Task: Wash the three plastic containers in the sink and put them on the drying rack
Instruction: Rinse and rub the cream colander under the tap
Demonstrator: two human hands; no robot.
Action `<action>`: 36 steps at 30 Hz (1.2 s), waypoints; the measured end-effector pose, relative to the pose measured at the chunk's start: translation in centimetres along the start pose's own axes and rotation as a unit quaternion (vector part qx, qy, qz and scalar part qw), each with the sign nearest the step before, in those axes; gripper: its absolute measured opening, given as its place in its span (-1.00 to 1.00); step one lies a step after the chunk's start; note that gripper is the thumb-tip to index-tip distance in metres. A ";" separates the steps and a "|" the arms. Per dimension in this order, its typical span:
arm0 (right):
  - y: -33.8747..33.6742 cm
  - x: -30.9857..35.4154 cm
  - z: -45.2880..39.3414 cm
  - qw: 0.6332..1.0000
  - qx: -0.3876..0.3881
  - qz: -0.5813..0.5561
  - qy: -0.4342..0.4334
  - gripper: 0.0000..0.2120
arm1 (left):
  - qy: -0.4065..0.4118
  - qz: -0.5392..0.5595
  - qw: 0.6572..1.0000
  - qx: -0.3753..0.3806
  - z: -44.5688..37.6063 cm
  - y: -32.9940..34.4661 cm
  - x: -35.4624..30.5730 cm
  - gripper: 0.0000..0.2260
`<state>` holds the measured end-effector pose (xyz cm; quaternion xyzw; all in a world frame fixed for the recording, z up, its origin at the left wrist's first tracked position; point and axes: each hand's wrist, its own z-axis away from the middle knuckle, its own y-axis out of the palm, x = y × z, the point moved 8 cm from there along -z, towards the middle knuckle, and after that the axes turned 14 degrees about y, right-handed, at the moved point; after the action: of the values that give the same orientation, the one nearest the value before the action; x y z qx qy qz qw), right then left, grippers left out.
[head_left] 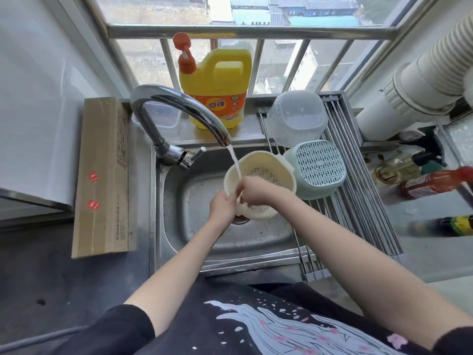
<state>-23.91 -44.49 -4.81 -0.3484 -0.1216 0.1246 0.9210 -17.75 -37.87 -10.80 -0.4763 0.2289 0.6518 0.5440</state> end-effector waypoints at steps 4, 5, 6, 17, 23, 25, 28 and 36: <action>-1.0 -0.1 -1.3 0.976 -0.125 0.135 -0.116 -0.45 | 0.062 -0.101 0.993 -0.029 0.4 -1.9 -3.8 -0.86; -0.4 -0.1 -1.8 0.960 -0.140 0.196 -0.144 -0.40 | 0.079 -0.116 0.989 -0.046 0.5 -2.6 -4.4 -0.87; 0.0 -0.6 -2.3 0.940 -0.151 0.265 -0.152 -0.38 | 0.096 -0.132 0.984 -0.068 0.7 -3.3 -4.9 -0.89; 5.4 0.3 -0.8 0.978 -0.018 0.207 0.001 -0.67 | 0.218 -0.223 0.931 -0.192 1.2 -5.6 -7.9 -0.84; 2.0 2.5 0.8 0.888 0.100 -0.449 -0.022 -0.68 | 0.190 -0.150 0.952 -0.190 0.6 -6.0 -6.4 -0.91; 1.6 1.4 -0.2 0.713 0.163 -0.682 0.008 -0.57 | 0.196 -0.149 0.957 -0.156 0.8 -5.5 -6.2 -0.89; 0.7 -0.2 -1.8 0.657 0.122 -0.743 0.027 -0.66 | 0.199 -0.152 0.962 -0.105 1.4 -3.4 -5.7 -0.92; 1.6 2.3 1.1 0.923 0.188 -0.335 -0.023 -0.71 | 0.189 -0.151 0.962 -0.131 0.9 -4.7 -5.2 -0.90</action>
<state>-22.28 -41.92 -4.77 -0.1049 -0.2267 -0.1628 0.9545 -13.96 -38.21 -4.84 -0.6865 0.1654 0.4844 0.5164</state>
